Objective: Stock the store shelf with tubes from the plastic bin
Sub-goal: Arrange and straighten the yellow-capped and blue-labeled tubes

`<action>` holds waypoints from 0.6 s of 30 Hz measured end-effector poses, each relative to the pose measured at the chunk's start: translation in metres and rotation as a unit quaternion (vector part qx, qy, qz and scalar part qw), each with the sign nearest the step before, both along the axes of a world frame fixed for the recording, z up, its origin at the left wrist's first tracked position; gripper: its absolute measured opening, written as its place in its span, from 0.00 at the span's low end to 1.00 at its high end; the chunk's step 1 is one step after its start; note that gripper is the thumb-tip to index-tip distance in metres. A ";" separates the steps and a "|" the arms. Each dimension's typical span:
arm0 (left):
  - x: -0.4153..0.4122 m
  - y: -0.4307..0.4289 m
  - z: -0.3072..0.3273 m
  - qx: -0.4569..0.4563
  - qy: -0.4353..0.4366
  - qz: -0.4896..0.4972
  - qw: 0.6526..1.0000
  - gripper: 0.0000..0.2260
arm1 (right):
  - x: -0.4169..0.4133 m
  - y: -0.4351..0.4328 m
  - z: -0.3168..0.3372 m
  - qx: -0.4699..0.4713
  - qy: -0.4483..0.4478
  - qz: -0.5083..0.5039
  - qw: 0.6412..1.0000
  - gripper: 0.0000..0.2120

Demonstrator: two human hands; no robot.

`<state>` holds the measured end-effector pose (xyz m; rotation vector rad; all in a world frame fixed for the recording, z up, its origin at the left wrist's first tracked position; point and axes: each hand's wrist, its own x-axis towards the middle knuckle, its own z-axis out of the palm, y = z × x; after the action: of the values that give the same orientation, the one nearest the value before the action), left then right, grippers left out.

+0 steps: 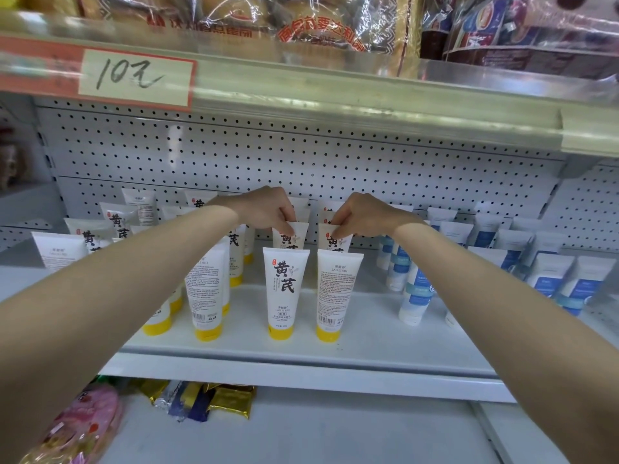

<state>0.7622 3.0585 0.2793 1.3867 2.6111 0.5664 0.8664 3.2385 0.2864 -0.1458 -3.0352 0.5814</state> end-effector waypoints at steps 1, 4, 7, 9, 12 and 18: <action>0.001 0.000 0.000 0.000 0.001 -0.002 1.000 0.04 | 0.000 0.000 0.000 0.000 -0.001 0.000 1.000 0.12; 0.002 -0.002 0.001 -0.002 0.001 -0.004 1.000 0.05 | 0.000 0.000 0.001 -0.004 0.000 0.001 1.000 0.11; 0.003 -0.002 0.001 -0.002 -0.003 -0.001 1.000 0.06 | 0.001 -0.001 0.000 -0.002 0.000 0.000 1.000 0.11; 0.004 -0.002 0.001 0.000 -0.004 -0.001 1.000 0.07 | 0.001 -0.001 0.000 0.000 0.001 0.000 1.000 0.11; 0.006 -0.002 0.002 0.001 -0.003 0.000 1.000 0.06 | 0.002 0.000 0.001 0.002 0.000 0.000 1.000 0.11; 0.009 -0.003 0.003 -0.004 -0.008 0.005 1.000 0.06 | 0.003 -0.001 0.000 0.004 -0.002 0.001 1.000 0.11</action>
<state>0.7709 3.0556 0.2826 1.3632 2.6058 0.5664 0.8691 3.2373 0.2868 -0.1447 -3.0405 0.5690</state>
